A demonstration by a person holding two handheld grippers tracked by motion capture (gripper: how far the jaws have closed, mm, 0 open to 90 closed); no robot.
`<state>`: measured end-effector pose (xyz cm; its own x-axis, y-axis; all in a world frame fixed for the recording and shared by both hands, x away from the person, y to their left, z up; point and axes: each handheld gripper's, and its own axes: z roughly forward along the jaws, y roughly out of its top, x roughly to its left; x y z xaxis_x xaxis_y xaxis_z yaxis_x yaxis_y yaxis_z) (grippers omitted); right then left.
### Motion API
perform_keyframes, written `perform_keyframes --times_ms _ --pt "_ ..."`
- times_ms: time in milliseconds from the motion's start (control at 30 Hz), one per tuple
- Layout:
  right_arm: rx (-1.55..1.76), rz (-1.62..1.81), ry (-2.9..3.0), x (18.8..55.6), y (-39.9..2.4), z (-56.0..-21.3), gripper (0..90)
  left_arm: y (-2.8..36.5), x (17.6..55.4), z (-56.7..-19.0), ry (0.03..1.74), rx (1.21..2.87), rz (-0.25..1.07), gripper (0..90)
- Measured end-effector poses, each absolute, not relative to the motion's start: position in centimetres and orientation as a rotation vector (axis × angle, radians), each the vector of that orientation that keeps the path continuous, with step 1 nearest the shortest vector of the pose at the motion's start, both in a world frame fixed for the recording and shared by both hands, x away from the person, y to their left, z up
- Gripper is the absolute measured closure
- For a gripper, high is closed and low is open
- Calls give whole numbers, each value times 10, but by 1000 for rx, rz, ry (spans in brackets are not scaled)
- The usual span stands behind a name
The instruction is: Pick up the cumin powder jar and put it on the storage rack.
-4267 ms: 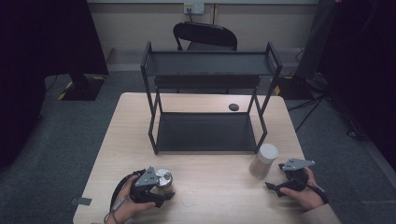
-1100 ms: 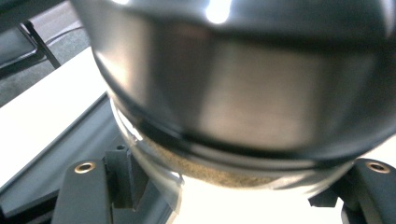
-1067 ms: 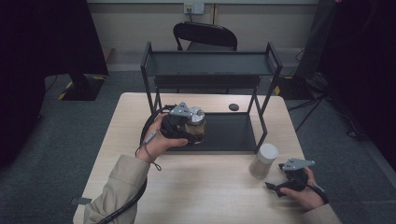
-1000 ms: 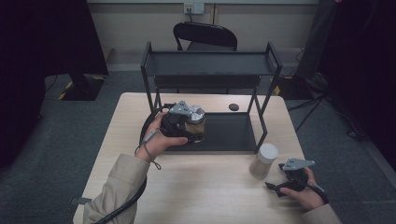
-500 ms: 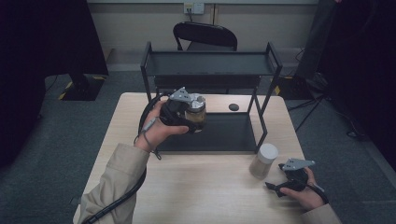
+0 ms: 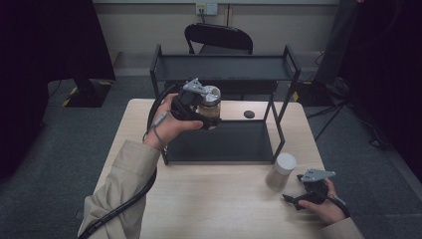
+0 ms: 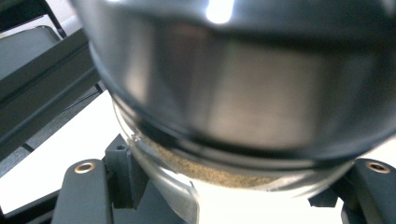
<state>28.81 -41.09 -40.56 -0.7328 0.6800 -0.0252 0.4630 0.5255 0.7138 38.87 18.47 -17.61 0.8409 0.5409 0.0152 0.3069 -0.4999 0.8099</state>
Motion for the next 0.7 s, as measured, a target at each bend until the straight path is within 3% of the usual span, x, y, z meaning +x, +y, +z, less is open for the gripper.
perform_keyframes --times_ms 700 --pt "953 1020 2469 288 -411 -405 0 175 397 -138 629 2133 338 305"
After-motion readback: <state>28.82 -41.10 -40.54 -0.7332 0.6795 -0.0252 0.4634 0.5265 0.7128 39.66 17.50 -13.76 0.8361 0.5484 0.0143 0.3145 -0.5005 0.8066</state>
